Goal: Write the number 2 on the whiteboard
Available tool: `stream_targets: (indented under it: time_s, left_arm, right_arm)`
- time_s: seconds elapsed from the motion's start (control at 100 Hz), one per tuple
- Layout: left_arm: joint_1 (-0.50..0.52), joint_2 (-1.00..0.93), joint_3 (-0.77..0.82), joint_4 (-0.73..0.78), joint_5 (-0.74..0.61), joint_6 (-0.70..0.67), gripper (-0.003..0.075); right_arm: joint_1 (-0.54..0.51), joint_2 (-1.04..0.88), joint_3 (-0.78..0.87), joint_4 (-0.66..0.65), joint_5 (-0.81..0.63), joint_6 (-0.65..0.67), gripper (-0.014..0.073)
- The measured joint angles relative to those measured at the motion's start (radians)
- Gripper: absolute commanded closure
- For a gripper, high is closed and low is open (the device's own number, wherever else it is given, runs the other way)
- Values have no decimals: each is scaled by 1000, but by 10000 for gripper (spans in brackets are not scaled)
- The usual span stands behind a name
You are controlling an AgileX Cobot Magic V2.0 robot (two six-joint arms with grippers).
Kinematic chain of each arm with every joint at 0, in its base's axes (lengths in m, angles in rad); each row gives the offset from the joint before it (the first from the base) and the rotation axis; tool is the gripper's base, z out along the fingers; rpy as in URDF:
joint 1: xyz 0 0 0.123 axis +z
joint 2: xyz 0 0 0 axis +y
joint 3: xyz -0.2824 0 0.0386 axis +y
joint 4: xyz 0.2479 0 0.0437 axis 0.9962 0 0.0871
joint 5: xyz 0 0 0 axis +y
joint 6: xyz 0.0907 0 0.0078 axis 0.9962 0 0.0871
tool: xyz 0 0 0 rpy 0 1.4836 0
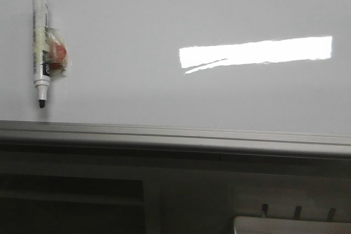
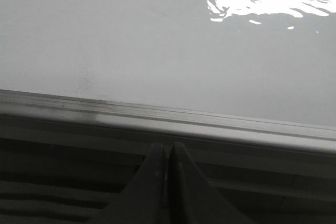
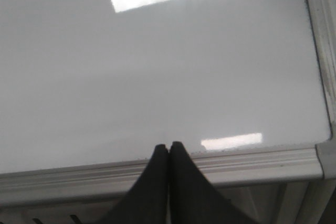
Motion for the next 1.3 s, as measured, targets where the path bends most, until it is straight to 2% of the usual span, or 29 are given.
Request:
stream_targets:
  time_s: [0.97,1.07,1.18,1.3]
  left_arm:
    - [0,0,0,13,0,0,741]
    - [0,0,0,21,-39,0,741]
    - [0,0,0,21,-158,0,741]
    - [0,0,0,21,-248,0,741]
  right_arm:
    - [0,0,0,-4,0,0,654]
    - [0,0,0,-6,0,0,654]
    - [0,0,0,-27,-8,0,654]
    - [0,0,0,-43,-84,0,654]
